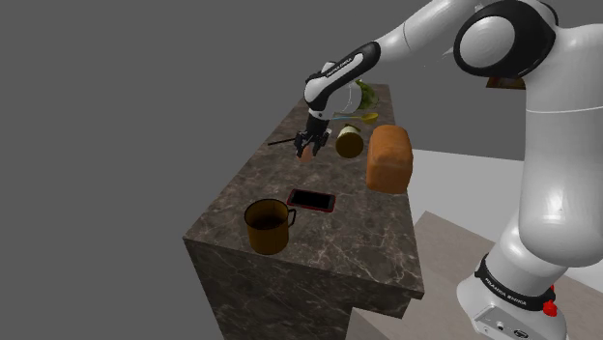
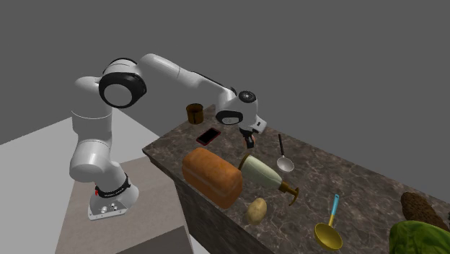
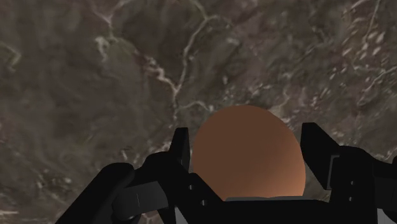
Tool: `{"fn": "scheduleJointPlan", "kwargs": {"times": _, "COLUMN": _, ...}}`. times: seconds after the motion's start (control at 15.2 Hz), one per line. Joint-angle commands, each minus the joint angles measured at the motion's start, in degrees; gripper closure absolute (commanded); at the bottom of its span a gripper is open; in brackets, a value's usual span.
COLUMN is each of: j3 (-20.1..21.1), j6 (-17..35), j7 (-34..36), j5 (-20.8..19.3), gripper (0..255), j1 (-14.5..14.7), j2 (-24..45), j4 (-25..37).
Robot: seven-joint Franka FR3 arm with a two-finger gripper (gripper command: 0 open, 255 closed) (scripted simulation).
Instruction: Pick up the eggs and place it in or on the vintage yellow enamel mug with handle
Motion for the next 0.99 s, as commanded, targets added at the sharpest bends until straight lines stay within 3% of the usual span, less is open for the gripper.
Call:
{"fn": "scheduleJointPlan", "kwargs": {"times": 0.0, "j3": 0.01, "j6": -0.01, "j7": 0.0, "j5": 0.0, "gripper": 255, "j1": 0.01, "j2": 0.02, "j4": -0.01}}
{"fn": "scheduleJointPlan", "kwargs": {"times": 0.46, "j3": 0.01, "j6": 0.0, "j7": 0.0, "j5": 0.01, "gripper": 255, "j1": 0.01, "j2": 0.03, "j4": -0.01}}
{"fn": "scheduleJointPlan", "kwargs": {"times": 0.92, "j3": -0.57, "j6": -4.18, "j7": 1.74, "j5": -1.41, "gripper": 255, "j1": 0.25, "j2": -2.8, "j4": 1.51}}
